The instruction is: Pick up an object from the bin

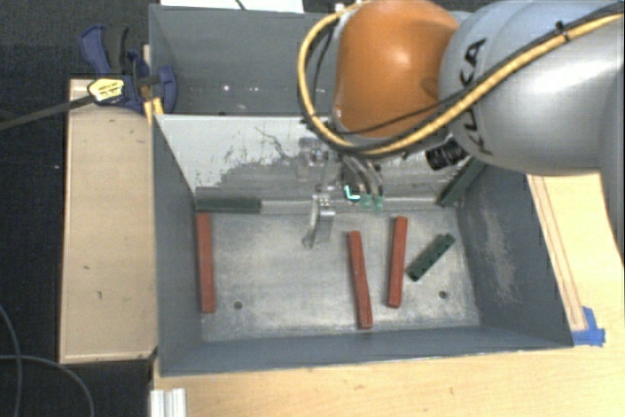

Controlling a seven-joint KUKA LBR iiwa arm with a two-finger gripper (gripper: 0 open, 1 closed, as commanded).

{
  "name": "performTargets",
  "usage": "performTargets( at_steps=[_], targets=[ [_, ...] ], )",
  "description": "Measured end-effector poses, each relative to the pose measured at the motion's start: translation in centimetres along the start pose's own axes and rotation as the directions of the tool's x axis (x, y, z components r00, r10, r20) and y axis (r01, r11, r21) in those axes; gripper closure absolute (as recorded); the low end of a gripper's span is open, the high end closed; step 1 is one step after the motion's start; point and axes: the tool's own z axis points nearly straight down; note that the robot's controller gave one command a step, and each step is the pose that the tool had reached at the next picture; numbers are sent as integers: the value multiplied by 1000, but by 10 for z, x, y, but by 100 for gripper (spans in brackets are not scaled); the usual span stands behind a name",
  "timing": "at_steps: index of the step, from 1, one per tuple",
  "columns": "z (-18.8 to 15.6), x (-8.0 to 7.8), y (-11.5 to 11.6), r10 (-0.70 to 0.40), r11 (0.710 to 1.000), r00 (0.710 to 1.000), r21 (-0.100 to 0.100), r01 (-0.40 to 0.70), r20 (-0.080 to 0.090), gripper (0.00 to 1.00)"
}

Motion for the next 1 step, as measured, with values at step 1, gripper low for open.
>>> performTargets(
  at_steps=[1],
  targets=[
    [81,32,-65,0,1000,1000,4,0,-3,0]
  ],
)
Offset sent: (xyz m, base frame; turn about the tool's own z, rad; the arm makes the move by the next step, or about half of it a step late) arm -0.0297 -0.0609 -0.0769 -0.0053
